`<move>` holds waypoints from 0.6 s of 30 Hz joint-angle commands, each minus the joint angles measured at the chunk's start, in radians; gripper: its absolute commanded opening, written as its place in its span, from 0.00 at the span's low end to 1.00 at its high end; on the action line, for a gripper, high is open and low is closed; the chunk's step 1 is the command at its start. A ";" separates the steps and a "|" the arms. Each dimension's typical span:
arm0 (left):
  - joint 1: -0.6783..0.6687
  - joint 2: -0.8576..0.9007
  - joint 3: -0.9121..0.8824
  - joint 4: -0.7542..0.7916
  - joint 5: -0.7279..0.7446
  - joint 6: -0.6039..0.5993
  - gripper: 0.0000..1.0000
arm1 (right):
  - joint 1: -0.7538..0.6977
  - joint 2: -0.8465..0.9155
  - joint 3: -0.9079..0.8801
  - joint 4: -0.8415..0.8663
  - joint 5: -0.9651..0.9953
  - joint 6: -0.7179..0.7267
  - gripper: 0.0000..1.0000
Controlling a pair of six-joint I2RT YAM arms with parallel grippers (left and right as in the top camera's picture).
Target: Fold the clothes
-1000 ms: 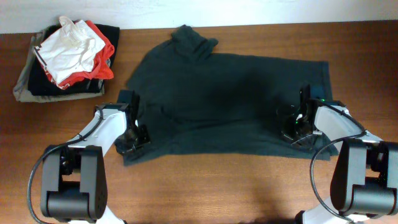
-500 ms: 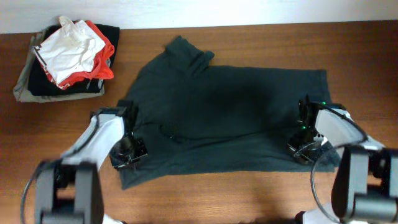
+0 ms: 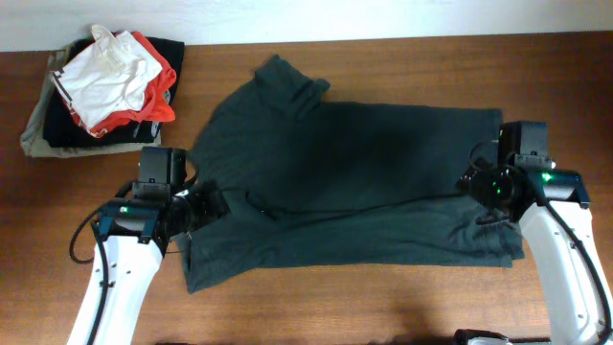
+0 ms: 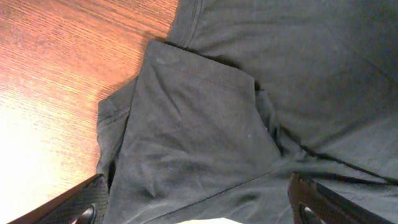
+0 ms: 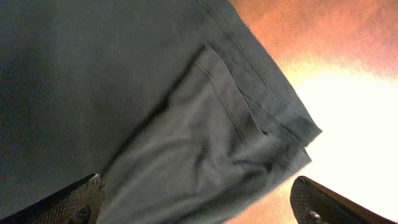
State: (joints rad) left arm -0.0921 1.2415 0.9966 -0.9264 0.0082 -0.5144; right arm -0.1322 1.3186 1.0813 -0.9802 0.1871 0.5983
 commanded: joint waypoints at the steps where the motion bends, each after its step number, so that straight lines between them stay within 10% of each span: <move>1: 0.001 -0.002 0.003 0.076 -0.004 0.000 0.93 | -0.005 -0.008 0.024 0.066 -0.042 -0.047 0.99; 7: 0.001 0.044 0.038 0.441 0.189 0.060 0.90 | -0.005 -0.003 0.024 0.220 -0.236 -0.071 0.99; 18: -0.049 0.709 0.713 0.429 0.193 0.358 0.99 | -0.004 0.156 0.024 0.184 -0.315 -0.170 0.99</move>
State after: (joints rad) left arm -0.1398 1.7714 1.5150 -0.5072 0.2005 -0.2558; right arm -0.1349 1.4292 1.0885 -0.7921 -0.0986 0.4732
